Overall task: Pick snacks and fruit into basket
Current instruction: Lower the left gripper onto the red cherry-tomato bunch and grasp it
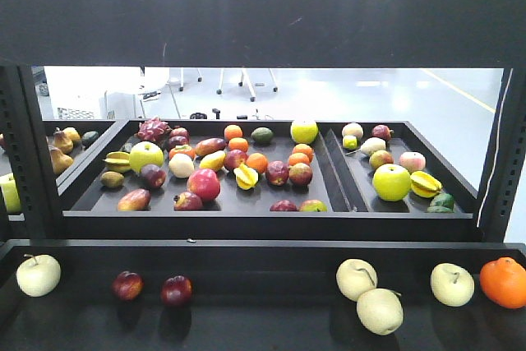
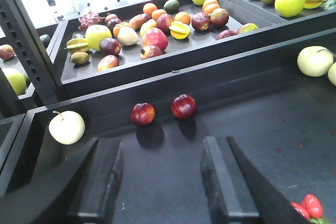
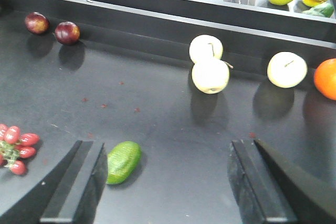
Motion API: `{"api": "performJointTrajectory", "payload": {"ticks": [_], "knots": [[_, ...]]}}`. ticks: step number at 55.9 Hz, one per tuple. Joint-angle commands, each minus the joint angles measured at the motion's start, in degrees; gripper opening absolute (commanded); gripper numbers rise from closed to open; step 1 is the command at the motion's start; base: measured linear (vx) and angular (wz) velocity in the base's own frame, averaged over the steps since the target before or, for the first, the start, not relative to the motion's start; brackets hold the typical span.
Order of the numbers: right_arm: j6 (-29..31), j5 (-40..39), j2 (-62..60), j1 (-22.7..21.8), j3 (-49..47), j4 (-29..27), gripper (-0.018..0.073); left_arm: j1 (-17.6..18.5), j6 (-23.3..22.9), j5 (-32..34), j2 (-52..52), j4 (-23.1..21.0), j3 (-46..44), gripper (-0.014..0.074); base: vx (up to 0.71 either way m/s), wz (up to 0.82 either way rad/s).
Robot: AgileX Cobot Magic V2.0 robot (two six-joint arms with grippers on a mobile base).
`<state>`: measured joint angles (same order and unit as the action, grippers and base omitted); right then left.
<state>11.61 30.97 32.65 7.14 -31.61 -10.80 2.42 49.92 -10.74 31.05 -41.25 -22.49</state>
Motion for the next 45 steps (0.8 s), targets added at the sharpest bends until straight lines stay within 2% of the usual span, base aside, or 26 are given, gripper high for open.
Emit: {"api": "performJointTrajectory", "payload": {"ticks": [1, 25, 34, 45], "knots": [[0.64, -4.81, 0.21, -0.33, -1.67, -0.71, 0.0529, 0.07, -0.49, 3.89, 0.11, -0.75, -1.83, 0.0437, 0.0, 0.0], [0.64, -4.61, 0.21, -0.33, -1.67, -1.94, 0.0529, 0.07, -0.67, 3.57, 0.11, -0.82, -1.83, 0.0436, 0.0, 0.0], [0.64, -4.78, 0.21, -0.33, -1.67, -2.41, 0.0529, 0.07, -0.62, 0.56, 1.15, -0.82, -1.83, 0.0442, 0.0, 0.0], [0.64, -4.85, 0.39, -0.33, -1.67, -2.3, 0.0529, 0.07, -0.62, -3.51, 7.94, -0.82, -2.94, 0.0507, 0.0, 0.0]]}}
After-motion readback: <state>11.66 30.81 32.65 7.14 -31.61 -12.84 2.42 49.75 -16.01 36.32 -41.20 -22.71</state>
